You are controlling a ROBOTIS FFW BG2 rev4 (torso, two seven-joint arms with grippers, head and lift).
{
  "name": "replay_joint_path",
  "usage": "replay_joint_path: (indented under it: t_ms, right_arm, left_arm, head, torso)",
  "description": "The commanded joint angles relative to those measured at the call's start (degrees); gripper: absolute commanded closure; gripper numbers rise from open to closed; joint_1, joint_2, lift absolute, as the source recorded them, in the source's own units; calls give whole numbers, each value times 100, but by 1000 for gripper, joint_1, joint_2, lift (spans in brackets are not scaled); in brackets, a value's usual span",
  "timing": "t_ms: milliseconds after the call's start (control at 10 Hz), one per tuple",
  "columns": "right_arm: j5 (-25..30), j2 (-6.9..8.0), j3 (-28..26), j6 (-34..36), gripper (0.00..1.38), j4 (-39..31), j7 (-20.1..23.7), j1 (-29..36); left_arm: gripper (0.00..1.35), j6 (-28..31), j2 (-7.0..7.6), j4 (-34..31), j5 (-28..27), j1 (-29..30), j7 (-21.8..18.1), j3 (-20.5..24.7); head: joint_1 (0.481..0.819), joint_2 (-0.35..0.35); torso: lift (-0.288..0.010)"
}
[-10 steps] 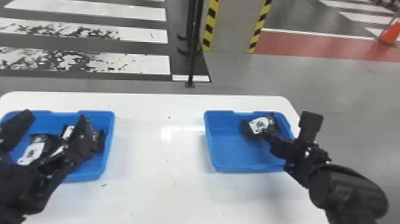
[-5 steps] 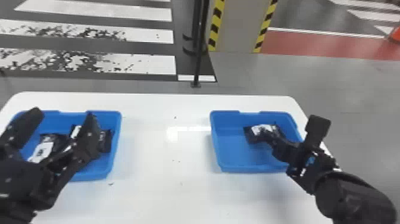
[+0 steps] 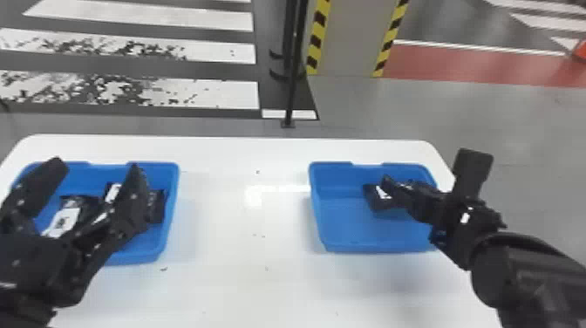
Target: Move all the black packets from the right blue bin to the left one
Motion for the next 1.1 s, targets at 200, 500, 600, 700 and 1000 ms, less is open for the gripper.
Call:
replay_joint_path:
  t_ms: [200,500,600,700,1000]
  right_arm:
    - [605,-120,16,605,200,858,11,-798]
    - [663,-217,210,492,196,1491,222,-1206]
    - [583,-217,233,478,196,1590,222,-1248]
    - [583,-208,256,492,200,1632,222,-1248]
    - [594,-208,256,521,202,1997,214,-1389]
  left_arm:
    - [222,-9,0,54,44,-1,-10,-11]
    - [222,-9,9,82,44,-15,-27,-34]
    - [222,-23,9,82,44,-29,-27,-34]
    - [222,-23,9,96,44,-29,-27,-34]
    - [222,-9,9,138,56,-29,-36,-23]
  head:
    - [695,-190]
    - [695,-211]
    - [695,-206]
    - [695,-202]
    - [695,-199]
  torso:
    - [-140]
    - [-140]
    - [-140]
    - [-140]
    - [-140]
